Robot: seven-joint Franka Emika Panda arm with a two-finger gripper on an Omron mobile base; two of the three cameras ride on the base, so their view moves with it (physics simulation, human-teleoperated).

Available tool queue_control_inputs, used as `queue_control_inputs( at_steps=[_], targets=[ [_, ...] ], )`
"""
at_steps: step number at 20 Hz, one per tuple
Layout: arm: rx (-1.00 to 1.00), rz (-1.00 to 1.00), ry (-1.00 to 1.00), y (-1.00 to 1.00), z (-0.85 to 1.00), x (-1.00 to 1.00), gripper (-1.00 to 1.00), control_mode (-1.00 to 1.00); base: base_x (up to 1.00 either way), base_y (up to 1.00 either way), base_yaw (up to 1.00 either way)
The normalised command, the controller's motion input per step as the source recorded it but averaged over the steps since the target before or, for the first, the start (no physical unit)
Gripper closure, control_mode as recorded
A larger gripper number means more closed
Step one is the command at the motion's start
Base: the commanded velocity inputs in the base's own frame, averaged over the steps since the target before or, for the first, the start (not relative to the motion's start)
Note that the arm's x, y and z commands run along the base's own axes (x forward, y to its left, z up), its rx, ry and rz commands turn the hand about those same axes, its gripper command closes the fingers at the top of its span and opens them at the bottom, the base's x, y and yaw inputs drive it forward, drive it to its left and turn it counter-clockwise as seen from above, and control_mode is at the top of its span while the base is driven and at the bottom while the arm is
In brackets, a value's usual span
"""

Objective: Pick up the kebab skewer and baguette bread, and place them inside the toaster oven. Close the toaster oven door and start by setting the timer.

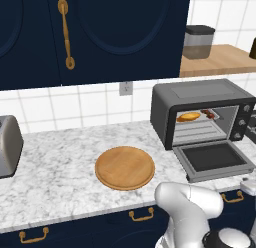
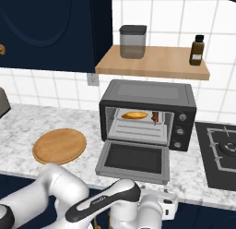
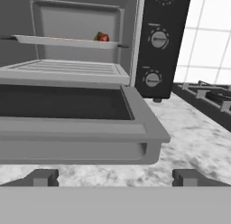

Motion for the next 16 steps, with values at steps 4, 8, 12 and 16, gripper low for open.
queue_control_inputs(
  at_steps=[4, 8, 12, 16],
  targets=[
    [0.00, 0.01, 0.00, -0.10, -0.15, 0.10, -1.00, -1.00, 0.00, 0.00, 0.00],
    [0.00, 0.00, 0.00, -0.07, -0.15, 0.12, -1.00, -1.00, 0.00, 0.00, 0.00],
    [0.00, 0.00, 0.00, -0.01, -0.25, 0.23, -1.00, -1.00, 0.00, 0.00, 0.00],
    [0.00, 0.01, 0.00, 0.00, -0.34, 0.20, -1.00, -1.00, 0.00, 0.00, 0.00]
  ],
)
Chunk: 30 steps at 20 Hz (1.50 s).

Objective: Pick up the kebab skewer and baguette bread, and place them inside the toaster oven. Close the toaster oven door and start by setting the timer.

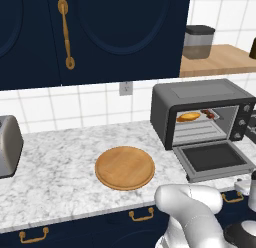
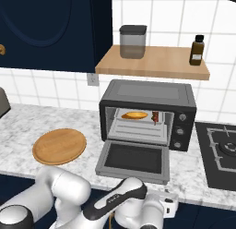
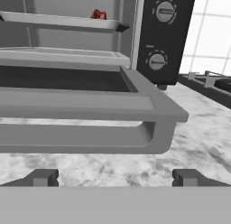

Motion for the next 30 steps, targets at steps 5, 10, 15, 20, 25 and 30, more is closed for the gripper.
queue_control_inputs(
  at_steps=[5, 10, 15, 20, 25, 30],
  targets=[
    [0.00, 0.00, 0.00, 0.00, -0.21, 0.26, -1.00, -1.00, 0.00, 0.00, 0.00],
    [0.00, 0.00, 0.00, 0.00, -0.18, 0.31, -1.00, -1.00, 0.00, 0.00, 0.00],
    [0.00, 0.00, 0.00, 0.00, -0.36, 0.23, -1.00, -1.00, 0.00, 0.00, 0.00],
    [0.00, 0.00, -0.03, 0.03, -0.24, 0.06, -1.00, -1.00, 0.00, 0.00, 0.00],
    [0.00, 0.00, -0.12, 0.22, 0.09, 0.09, -1.00, -1.00, 0.00, 0.00, 0.00],
    [0.00, 0.00, -0.15, 0.28, 0.36, 0.12, -1.00, -1.00, 0.00, 0.00, 0.00]
  ],
)
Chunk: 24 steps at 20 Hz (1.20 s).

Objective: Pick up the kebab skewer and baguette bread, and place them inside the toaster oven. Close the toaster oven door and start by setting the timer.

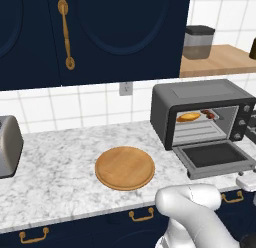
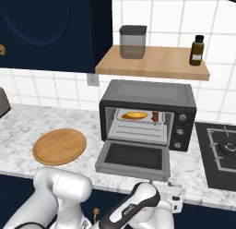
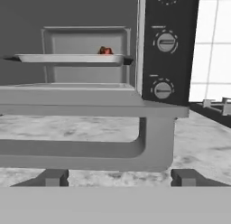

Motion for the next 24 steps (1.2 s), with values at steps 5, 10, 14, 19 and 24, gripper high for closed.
queue_control_inputs(
  at_steps=[5, 10, 14, 19, 24],
  targets=[
    [0.00, 0.00, -0.08, 0.31, 0.53, 0.16, -1.00, -1.00, 0.00, 0.00, 0.00],
    [0.00, 0.00, -0.07, 0.24, 0.55, 0.15, -1.00, -1.00, 0.00, 0.00, 0.00],
    [0.00, 0.00, -0.05, 0.24, 0.32, 0.17, -1.00, -1.00, 0.00, 0.00, 0.00],
    [0.00, 0.00, -0.04, 0.26, 0.30, 0.33, -1.00, -1.00, 0.00, 0.00, 0.00],
    [0.00, 0.00, -0.08, 0.22, 0.39, 0.39, -1.00, -1.00, 0.00, 0.00, 0.00]
  ],
)
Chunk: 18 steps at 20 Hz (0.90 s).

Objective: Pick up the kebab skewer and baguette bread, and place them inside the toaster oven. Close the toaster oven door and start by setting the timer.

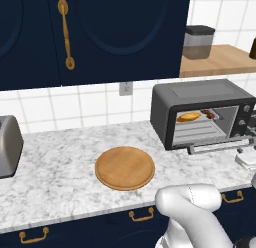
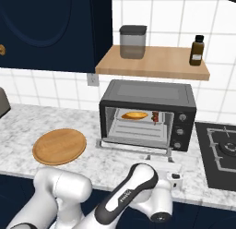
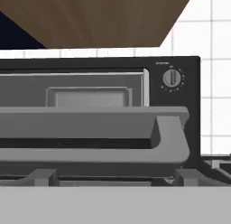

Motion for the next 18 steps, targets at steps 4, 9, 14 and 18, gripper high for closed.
queue_control_inputs(
  at_steps=[4, 9, 14, 18],
  targets=[
    [0.00, 0.00, -0.06, 0.16, 0.39, 0.49, -1.00, -1.00, 0.00, 0.00, 0.00],
    [0.00, 0.00, -0.04, 0.17, 0.36, 0.52, -1.00, -1.00, 0.00, 0.00, 0.00],
    [0.00, 0.00, -0.02, 0.21, 0.28, 0.45, -1.00, -1.00, 0.00, 0.00, 0.00],
    [0.00, 0.00, 0.00, 0.22, 0.21, 0.50, -1.00, -1.00, 0.00, 0.00, 0.00]
  ],
)
